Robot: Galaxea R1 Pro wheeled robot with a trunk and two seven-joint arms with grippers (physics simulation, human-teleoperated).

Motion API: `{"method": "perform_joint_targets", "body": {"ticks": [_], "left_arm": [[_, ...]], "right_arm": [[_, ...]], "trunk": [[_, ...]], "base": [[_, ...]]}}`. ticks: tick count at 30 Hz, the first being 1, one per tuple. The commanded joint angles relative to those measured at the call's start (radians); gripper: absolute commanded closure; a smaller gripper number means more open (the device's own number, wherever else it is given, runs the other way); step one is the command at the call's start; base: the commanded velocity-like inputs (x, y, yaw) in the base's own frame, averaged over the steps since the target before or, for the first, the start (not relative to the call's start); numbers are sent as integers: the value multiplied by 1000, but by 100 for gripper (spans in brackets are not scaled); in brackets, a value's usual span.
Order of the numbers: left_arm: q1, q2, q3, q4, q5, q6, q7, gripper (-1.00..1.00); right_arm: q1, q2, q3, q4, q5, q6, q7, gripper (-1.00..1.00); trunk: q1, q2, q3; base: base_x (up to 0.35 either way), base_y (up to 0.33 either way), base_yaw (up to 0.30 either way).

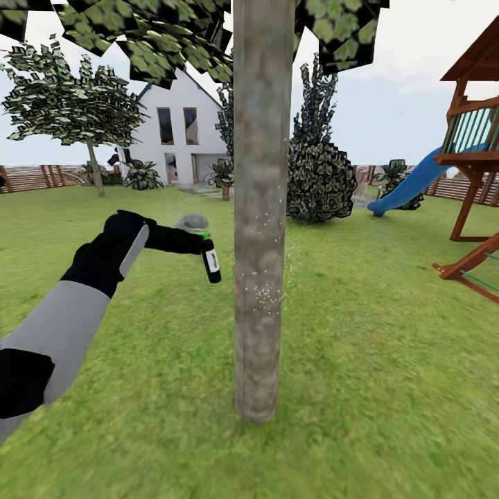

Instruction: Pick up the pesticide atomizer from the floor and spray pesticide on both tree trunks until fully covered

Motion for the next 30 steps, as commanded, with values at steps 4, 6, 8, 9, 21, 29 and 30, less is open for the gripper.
{"method": "perform_joint_targets", "body": {"ticks": [4, 6, 8, 9, 21, 29, 30], "left_arm": [[-115, -16, 19, 31, -4, 7, 2, 100], [-204, -28, 20, 100, -4, 7, 2, 100], [-289, -35, 20, 156, -4, 7, 2, 100], [-333, -36, 20, 182, -4, 8, 2, 100], [-513, -37, 20, 303, -5, 10, -1, 100], [-513, -61, 23, 464, -3, 4, -6, 100], [-513, -101, 23, 481, -3, 2, -8, 100]], "right_arm": [[0, 0, 0, 1, 0, 1, 0, -100], [0, 0, 0, 2, 0, 1, 0, -100], [0, 0, 0, 2, 0, 2, 0, -100], [0, 0, 0, 2, 0, 2, 0, -100], [0, 0, 0, 2, 0, 2, 0, -100], [0, 0, 0, 2, 0, 2, 0, -100], [0, 0, 0, 2, 0, 2, 0, -100]], "trunk": [[0, 0, 0], [0, 0, 0], [0, 0, 0], [0, 0, 0], [0, 0, 0], [0, 0, 0], [0, 0, 0]], "base": [[0, 0, 0], [0, 0, 0], [0, 0, 0], [0, 0, 0], [0, 0, 0], [0, 0, 0], [0, 0, 0]]}}
